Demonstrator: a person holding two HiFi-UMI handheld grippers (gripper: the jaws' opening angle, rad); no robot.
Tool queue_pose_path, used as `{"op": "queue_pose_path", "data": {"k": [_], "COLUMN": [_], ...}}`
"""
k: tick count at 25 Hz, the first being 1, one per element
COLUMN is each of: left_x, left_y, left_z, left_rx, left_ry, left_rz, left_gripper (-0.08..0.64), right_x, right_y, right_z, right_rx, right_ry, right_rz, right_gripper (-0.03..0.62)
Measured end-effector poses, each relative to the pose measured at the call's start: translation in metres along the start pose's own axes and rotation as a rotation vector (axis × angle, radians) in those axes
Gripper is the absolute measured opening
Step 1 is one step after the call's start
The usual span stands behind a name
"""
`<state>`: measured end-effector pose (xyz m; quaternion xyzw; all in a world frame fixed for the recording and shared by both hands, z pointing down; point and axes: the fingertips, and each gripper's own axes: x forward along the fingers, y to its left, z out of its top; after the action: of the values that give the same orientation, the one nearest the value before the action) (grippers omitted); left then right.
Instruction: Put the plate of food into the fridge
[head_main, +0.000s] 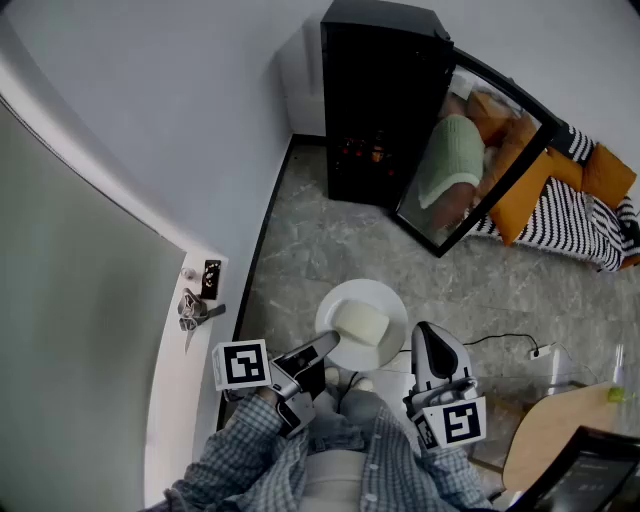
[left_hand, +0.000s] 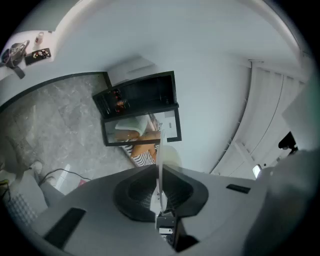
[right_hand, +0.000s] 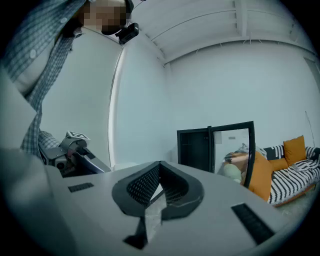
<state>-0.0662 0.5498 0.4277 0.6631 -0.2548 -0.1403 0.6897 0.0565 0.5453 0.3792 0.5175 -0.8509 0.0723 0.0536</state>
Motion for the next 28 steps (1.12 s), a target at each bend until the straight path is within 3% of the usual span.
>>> {"op": "queue_pose_path", "data": {"k": [25, 28], "left_x": [-0.019, -0.025], "left_y": [-0.005, 0.001], "left_z": [0.028, 0.036], "left_rx": [0.003, 0.03], "left_ry": [0.014, 0.03], "left_rz": [-0.01, 0.03], "left_gripper": [0.025, 0.025], "right_x": [0.018, 0.022], "right_y": [0.01, 0.013], "right_z": [0.008, 0.013], "right_rx": [0.051, 0.048], "right_ry": [0.008, 0.009], "right_rz": [-0.053, -0.063], "right_gripper": [0.006, 0.008]}}
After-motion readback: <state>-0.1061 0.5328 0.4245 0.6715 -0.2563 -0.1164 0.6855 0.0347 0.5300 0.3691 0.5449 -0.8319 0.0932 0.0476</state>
